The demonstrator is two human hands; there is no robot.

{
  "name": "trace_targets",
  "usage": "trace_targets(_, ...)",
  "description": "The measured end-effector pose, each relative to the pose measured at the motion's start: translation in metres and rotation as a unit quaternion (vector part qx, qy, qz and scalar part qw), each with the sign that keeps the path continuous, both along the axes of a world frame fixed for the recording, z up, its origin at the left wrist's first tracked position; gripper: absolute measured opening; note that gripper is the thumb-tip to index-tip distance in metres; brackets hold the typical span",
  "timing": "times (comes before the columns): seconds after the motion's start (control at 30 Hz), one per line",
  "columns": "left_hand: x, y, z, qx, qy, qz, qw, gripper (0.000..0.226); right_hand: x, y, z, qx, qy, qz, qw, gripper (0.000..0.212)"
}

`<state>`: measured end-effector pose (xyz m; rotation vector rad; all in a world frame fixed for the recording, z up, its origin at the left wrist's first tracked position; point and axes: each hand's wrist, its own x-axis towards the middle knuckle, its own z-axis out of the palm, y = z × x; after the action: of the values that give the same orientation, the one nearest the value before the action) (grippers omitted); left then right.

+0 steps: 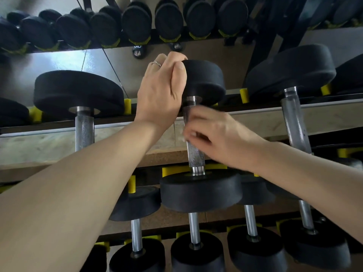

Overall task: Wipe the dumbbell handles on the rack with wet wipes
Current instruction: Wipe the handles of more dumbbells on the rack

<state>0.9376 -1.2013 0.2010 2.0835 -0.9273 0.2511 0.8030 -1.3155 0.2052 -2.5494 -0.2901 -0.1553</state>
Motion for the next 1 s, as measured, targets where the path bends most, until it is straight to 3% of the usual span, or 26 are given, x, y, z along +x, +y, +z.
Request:
trace_targets(0.1, 0.0, -0.001, -0.002, -0.001, 0.0, 0.004, 1.0, 0.042, -0.019, -0.003, 0.005, -0.015, 0.087, 0.078, 0.993, 0.008)
trace_targets(0.23, 0.001, -0.002, -0.001, -0.007, 0.002, 0.012, 1.0, 0.038, 0.009, -0.007, 0.008, -0.01, 0.007, 0.003, 1.0, 0.009)
trace_targets(0.3, 0.0, -0.002, -0.002, -0.006, 0.0, 0.007, 1.0, 0.038, 0.01, -0.009, 0.005, 0.013, 0.009, -0.019, 1.0, 0.007)
trace_targets(0.47, 0.001, -0.002, -0.003, -0.004, -0.01, 0.011, 1.0, 0.042, -0.02, -0.006, 0.01, -0.016, 0.151, 0.099, 0.983, 0.01)
trace_targets(0.6, -0.001, -0.002, 0.0, -0.003, -0.003, 0.02, 1.0, 0.036, 0.009, -0.01, 0.011, 0.004, 0.011, 0.01, 1.0, 0.006)
trace_targets(0.67, -0.001, -0.003, 0.0, -0.007, -0.009, 0.015, 1.0, 0.037, 0.006, -0.01, 0.007, 0.034, 0.021, -0.017, 0.999, 0.003)
trace_targets(0.8, -0.001, -0.003, -0.002, -0.001, -0.02, 0.015, 1.0, 0.042, -0.016, -0.004, 0.007, 0.012, 0.148, 0.09, 0.985, 0.007)
trace_targets(0.93, -0.002, -0.002, -0.001, 0.001, -0.015, 0.02, 1.0, 0.039, 0.01, -0.008, 0.009, 0.005, 0.035, 0.022, 0.999, 0.006)
trace_targets(1.0, -0.002, -0.001, 0.0, -0.002, -0.017, 0.016, 1.0, 0.038, 0.006, -0.008, 0.005, 0.028, 0.026, -0.003, 0.999, 0.004)
